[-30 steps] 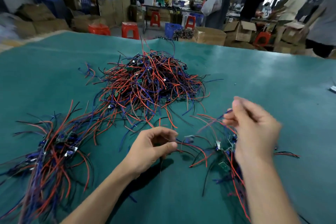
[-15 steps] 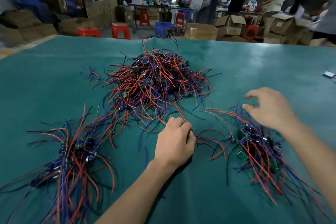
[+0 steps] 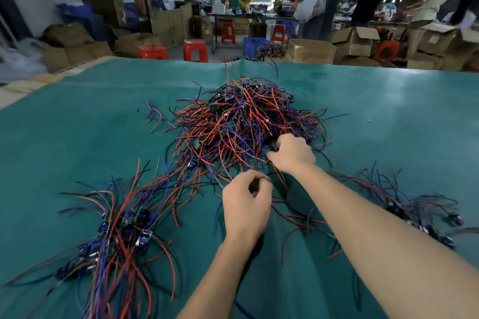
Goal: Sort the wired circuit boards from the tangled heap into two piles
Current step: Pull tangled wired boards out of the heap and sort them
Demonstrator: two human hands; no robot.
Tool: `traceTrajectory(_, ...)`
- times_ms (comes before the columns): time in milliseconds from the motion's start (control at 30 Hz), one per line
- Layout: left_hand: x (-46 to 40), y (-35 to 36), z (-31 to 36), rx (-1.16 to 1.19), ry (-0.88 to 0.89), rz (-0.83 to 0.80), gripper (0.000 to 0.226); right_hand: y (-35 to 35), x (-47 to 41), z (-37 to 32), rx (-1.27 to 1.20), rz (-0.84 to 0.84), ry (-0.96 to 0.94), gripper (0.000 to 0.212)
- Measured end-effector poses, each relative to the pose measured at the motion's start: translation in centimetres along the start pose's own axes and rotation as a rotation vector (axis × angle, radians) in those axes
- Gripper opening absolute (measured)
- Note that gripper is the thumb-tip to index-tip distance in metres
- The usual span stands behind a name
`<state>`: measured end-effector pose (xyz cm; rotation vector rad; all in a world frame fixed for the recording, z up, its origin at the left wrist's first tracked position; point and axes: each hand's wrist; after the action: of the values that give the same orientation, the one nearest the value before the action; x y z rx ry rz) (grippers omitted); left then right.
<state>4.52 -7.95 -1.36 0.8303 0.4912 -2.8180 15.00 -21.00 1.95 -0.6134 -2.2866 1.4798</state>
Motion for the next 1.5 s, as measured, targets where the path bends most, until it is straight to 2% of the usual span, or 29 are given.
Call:
traceTrajectory(67, 0.1, -0.1, 0.0, 0.047, -0.092, -0.002, 0.015, 0.2, -0.4, 0.5, -0.1, -0.015, 0.017, 0.028)
traceTrajectory(167, 0.2, 0.3, 0.3, 0.021, -0.04, -0.083, 0.013, -1.0, -0.4, 1.6, -0.284, -0.069, 0.017, 0.023)
traceTrajectory(300, -0.2, 0.7, 0.0, -0.035, -0.045, -0.174, 0.014, -3.3, 2.4, 4.8, -0.683, -0.041, 0.113, 0.026)
traceTrajectory(367, -0.5, 0.7, 0.0, 0.018, -0.065, -0.163, 0.014, -3.3, 4.2, 6.6, -0.958, -0.068, 0.147, 0.014)
traceTrajectory(400, -0.5, 0.9, 0.2, 0.076, -0.07, -0.166, 0.015, -3.1, 5.2, 7.2, -1.073, -0.095, 0.143, 0.006)
traceTrajectory(567, -0.3, 1.0, 1.5, 0.366, -0.117, -0.284, 0.02, -1.5, 8.7, 7.4, -1.37, -0.46, 0.089, 0.016)
traceTrajectory(700, -0.6, 0.6, 1.5, 0.546, -0.237, -0.298, 0.021, -1.5, 8.5, 8.0, -1.318, -0.47, 0.013, 0.024)
traceTrajectory(767, -0.6, 0.8, 1.6, 0.66, -0.27, -0.307, 0.021, -1.5, 8.4, 7.9, -1.331, -0.476, 0.0, 0.018)
traceTrajectory(867, -0.5, 0.8, 1.8, 0.793, -0.299, -0.303, 0.021, -1.4, 8.5, 7.6, -1.348, -0.461, 0.001, 0.026)
traceTrajectory(967, -0.5, 0.8, 1.7, 0.858, -0.336, -0.321, 0.031, -1.3, 8.6, 7.7, -1.365, -0.421, 0.011, 0.013)
traceTrajectory(1067, -0.7, 1.0, 1.6, 0.887, -0.377, -0.295, 0.03, -1.4, 8.2, 8.1, -1.315, -0.436, 0.027, 0.013)
traceTrajectory(1133, -1.0, 0.8, 1.4, 0.853, -0.398, -0.259, 0.023, -1.5, 8.0, 8.5, -1.3, -0.518, 0.013, 0.008)
traceTrajectory(1233, -1.1, 0.5, 1.0, 0.779, -0.367, -0.253, 0.014, -1.4, 8.1, 8.6, -1.26, -0.545, -0.008, 0.007)
traceTrajectory(1400, -0.7, 0.7, 0.7, 0.55, -0.271, -0.257, 0.014, -1.3, 7.7, 8.6, -1.329, -0.631, 0.026, 0.009)
traceTrajectory(1467, -0.6, 0.8, 0.5, 0.461, -0.225, -0.258, 0.015, -1.2, 7.4, 8.9, -1.292, -0.634, 0.002, 0.017)
traceTrajectory(1500, -0.5, 0.8, 0.5, 0.41, -0.189, -0.261, 0.018, -1.1, 7.4, 9.0, -1.256, -0.621, -0.012, 0.014)
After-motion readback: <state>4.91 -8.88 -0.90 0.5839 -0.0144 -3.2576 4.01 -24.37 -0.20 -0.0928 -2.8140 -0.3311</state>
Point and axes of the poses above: each hand's wrist, its own x-axis away from the middle knuckle, its own y-axis out of the palm, z = x × y, and after that the axes turned 15 degrees about y, right-handed
